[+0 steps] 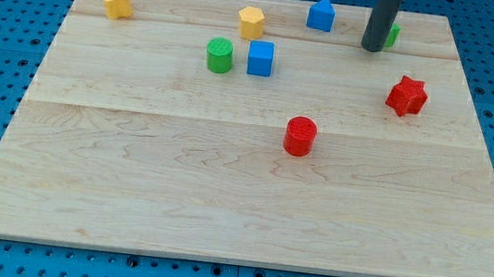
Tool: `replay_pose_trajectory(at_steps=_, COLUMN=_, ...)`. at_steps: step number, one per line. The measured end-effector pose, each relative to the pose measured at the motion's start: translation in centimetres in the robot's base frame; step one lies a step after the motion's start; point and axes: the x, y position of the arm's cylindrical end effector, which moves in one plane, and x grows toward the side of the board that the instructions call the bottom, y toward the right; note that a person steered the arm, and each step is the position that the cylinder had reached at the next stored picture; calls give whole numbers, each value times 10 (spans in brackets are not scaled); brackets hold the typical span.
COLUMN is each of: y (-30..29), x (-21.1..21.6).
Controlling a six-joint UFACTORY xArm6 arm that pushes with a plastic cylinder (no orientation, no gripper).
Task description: Place the blue triangle diagonally to the green circle
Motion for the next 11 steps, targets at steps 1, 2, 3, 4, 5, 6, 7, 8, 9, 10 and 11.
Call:
replay_pose_trajectory(at_steps=1, y=21, x=12)
replay_pose_trajectory(at_steps=2, y=100, x=4)
replay_pose_trajectory(at_steps=3, y=148, x=-29)
replay_pose_trajectory(at_steps=4, y=164, x=-77)
replay_pose_trajectory(at_steps=5, y=142, x=-92)
replay_pose_trajectory(at_steps=6, y=96, x=-92)
replay_pose_trajectory(at_steps=7, y=30, x=-91)
replay_pose_trajectory(at_steps=8, y=-9, x=-91)
replay_pose_trajectory(at_steps=9, y=-25, x=-92)
replay_pose_trajectory(at_steps=10, y=-58, x=-91)
replay_pose_trajectory(at_steps=11, y=-104, x=-87)
